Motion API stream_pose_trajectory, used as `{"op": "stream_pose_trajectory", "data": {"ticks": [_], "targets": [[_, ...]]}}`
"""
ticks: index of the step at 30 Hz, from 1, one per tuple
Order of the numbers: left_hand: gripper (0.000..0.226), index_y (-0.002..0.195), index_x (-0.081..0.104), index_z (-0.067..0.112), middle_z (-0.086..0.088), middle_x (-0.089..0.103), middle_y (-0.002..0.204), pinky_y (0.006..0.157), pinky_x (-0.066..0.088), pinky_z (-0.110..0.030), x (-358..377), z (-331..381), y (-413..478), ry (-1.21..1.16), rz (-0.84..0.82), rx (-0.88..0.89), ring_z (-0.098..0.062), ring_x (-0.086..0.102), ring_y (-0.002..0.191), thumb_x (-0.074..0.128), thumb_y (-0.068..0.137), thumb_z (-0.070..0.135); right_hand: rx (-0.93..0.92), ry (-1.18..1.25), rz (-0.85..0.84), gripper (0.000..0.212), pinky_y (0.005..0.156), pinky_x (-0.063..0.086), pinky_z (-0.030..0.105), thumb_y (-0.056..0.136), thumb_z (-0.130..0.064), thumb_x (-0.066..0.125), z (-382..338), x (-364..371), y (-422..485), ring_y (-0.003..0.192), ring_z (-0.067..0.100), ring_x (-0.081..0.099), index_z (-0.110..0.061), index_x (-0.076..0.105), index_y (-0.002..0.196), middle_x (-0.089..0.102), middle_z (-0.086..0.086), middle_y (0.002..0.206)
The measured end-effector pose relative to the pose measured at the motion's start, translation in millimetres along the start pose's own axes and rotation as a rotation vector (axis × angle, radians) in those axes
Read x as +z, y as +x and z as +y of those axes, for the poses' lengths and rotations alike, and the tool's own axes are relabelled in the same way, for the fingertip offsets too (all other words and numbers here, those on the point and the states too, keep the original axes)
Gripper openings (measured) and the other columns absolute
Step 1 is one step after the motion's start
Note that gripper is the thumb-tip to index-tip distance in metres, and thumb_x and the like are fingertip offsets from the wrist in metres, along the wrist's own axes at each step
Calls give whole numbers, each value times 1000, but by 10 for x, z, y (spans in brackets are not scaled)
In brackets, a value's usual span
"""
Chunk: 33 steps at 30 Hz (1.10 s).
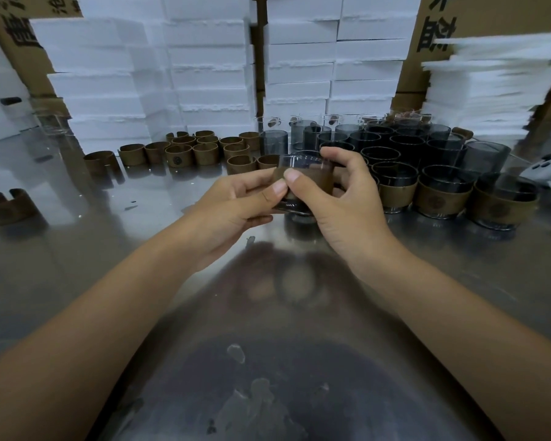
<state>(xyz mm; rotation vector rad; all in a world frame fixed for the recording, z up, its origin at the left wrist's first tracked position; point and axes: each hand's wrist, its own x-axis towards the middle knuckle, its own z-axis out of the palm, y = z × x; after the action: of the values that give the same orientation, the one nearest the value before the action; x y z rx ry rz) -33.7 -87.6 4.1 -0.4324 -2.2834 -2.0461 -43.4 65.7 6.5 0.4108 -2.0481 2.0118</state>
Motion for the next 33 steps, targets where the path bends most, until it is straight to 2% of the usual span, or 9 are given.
{"op": "stream_pose_trajectory", "data": {"ticks": [3,6,11,14,18,21,24,27,33], "targets": [[61,123,61,21,5,71,109,88,43,-27,3,-13,6,-14,35,-23,-12,65,107,67,67,43,-76,-107,51,50,94,51,38,74,-34,79,0,-49,-4,106,11,58,-30,50,115,56,-12,108],[55,120,62,22,4,73,106,84,46,-26,-5,-28,-8,-31,72,-39,-15,67,105,65,69,40,-172,-220,61,50,92,51,36,74,-36,78,-13,-131,-21,107,10,55,-29,53,116,55,-9,112],[26,111,64,25,7,74,94,79,50,-26,-75,-64,-29,-56,183,-77,-12,70,93,62,86,30,-439,-452,78,51,79,44,7,73,-42,71,-62,-315,-18,95,-5,48,-25,54,118,47,-9,113],[15,105,66,26,7,74,87,78,51,-26,-113,-81,-38,-79,244,-83,-10,71,87,59,92,25,-432,-500,184,52,73,42,3,70,-48,64,-51,-432,44,91,-10,48,-28,53,117,42,-11,112],[13,102,67,25,6,74,86,78,50,-28,-153,-89,-35,-106,297,-97,-11,71,86,59,92,23,-373,-521,326,48,67,34,-5,73,-42,68,-22,-585,150,90,-27,40,-25,53,115,39,-8,111],[12,102,67,25,6,75,85,77,50,-27,-176,-97,-27,-113,314,-107,-11,71,85,59,92,24,-241,-616,385,39,60,35,6,70,-41,68,-11,-696,213,85,-6,48,-25,52,101,38,-6,108],[12,101,67,25,6,75,85,77,51,-27,-184,-105,-20,-111,314,-110,-10,71,84,60,92,24,-73,-725,399,38,64,34,26,67,-45,66,8,-749,263,86,14,46,-21,51,93,38,-4,106],[10,99,68,26,6,75,85,76,50,-27,-178,-114,-9,-97,298,-121,-10,71,84,60,92,26,-1,-774,382,39,70,36,32,68,-46,67,19,-750,267,88,18,47,-20,52,92,36,-3,106],[10,98,68,25,7,74,82,75,50,-26,-174,-116,0,-91,269,-119,-8,70,80,60,91,27,32,-785,345,39,72,40,32,70,-42,71,50,-748,271,94,18,48,-21,54,98,33,-4,109]]}}
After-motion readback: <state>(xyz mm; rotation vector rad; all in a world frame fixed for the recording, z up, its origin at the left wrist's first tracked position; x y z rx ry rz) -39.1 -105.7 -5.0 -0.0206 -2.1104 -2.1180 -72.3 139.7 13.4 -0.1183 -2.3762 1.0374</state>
